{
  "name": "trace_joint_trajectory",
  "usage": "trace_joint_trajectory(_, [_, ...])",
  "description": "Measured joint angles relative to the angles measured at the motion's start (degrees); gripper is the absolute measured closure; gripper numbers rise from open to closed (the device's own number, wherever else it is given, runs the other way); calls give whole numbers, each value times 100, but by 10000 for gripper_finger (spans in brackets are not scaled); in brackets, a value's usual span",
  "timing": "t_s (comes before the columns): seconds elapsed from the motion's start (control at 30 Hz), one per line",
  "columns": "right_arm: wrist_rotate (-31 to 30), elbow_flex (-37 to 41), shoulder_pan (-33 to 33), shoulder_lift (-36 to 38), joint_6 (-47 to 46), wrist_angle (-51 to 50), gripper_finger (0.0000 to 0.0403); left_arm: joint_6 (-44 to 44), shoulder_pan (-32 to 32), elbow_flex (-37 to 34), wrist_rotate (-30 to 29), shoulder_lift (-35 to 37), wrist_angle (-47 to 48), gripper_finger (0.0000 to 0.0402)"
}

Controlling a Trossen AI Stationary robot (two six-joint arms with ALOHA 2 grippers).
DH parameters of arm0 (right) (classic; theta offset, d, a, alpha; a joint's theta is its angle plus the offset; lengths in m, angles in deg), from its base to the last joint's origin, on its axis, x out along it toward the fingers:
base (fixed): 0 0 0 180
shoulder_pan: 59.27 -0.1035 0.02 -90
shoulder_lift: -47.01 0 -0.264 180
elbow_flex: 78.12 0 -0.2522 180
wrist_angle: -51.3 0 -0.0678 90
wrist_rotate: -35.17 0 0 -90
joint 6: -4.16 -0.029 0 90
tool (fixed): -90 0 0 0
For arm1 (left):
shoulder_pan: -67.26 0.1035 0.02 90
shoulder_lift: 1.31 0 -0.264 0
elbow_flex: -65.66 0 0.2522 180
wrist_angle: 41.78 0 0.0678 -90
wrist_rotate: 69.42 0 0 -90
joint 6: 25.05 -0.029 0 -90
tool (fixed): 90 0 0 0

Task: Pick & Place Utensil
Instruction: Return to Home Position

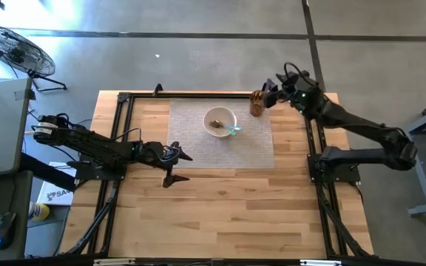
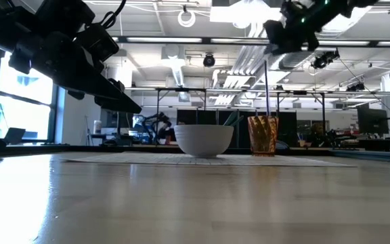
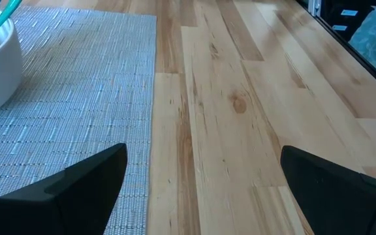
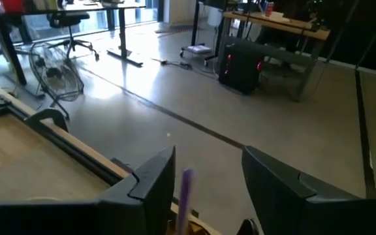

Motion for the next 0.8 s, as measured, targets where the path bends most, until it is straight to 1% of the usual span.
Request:
trace_joint_trajectory(0.1, [0, -552, -113, 122, -1, -761, 231, 0, -1, 0, 0, 0, -2, 2])
trace_joint_trajectory(0.17, [43, -846, -250, 196, -1, -1086, 231, 0, -2, 1, 0, 0, -2, 2])
trace_joint_trajectory(0.23, [172, -1038, -424, 279, -1, -1305, 230, 0, -1, 0, 1, 0, -1, 2])
trace_joint_trajectory(0.33, [392, -1132, -767, 418, -1, -1368, 231, -1, -2, 0, 0, 0, 0, 2])
trace_joint_trajectory(0.43, [612, -1092, -1165, 525, -3, -1378, 230, 0, -1, 2, 0, -1, -1, 2])
trace_joint_trajectory(0.53, [662, -910, -1605, 610, -21, -1387, 231, -2, -2, 2, 0, 0, 0, 2])
trace_joint_trajectory(0.67, [672, -576, -2178, 633, -23, -1376, 231, 0, -2, 0, 2, 0, -2, 2])
trace_joint_trajectory(0.8, [675, -40, -2703, 633, -22, -1067, 231, 0, -2, 0, 0, 0, -2, 2])
